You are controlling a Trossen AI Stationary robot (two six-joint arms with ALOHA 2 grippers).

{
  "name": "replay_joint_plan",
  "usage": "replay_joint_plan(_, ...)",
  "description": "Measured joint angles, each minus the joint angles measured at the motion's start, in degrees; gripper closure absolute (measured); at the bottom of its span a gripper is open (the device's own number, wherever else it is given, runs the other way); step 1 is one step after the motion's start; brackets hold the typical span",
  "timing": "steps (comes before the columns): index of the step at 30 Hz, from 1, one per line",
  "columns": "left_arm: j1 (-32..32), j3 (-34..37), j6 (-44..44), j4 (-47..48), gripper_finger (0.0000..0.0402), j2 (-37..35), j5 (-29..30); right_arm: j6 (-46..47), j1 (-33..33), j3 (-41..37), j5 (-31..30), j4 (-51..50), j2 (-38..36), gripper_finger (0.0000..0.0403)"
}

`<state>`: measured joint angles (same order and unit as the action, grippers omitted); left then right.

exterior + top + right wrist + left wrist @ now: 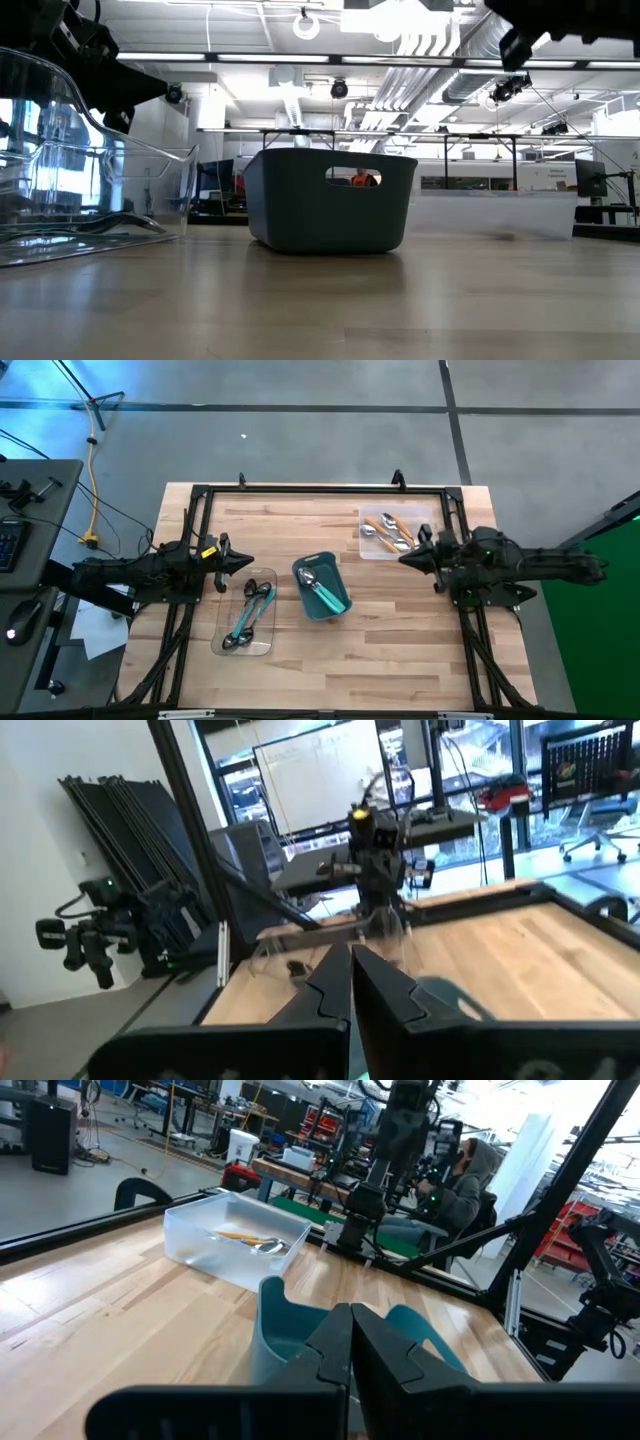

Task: Sort silverware by color (type)
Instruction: Return to Home Position

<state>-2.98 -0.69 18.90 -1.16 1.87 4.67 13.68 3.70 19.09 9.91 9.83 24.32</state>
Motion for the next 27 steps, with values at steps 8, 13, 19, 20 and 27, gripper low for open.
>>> replay_joint_plan(8, 0.0, 0.0, 0.0, 0.0, 0.0402, 0.0, 0.0, 2.8, 0.0, -5.1, -0.4, 7.7, 0.0, 0.0403)
replay_joint_plan(13, 0.0, 0.0, 0.0, 0.0, 0.0402, 0.0, 0.0, 1.9, 0.0, -5.8, -0.4, 8.2, 0.0, 0.0403)
replay_joint_plan(19, 0.0, 0.0, 0.0, 0.0, 0.0402, 0.0, 0.0, 0.7, 0.0, -5.8, -0.5, 8.5, 0.0, 0.0403)
replay_joint_plan(20, 0.0, 0.0, 0.0, 0.0, 0.0402, 0.0, 0.0, 0.2, 0.0, -5.8, -0.5, 8.5, 0.0, 0.0403)
replay_joint_plan(27, 0.0, 0.0, 0.0, 0.0, 0.0402, 0.0, 0.0, -2.2, 0.0, -5.8, -0.3, 8.5, -0.9, 0.0403)
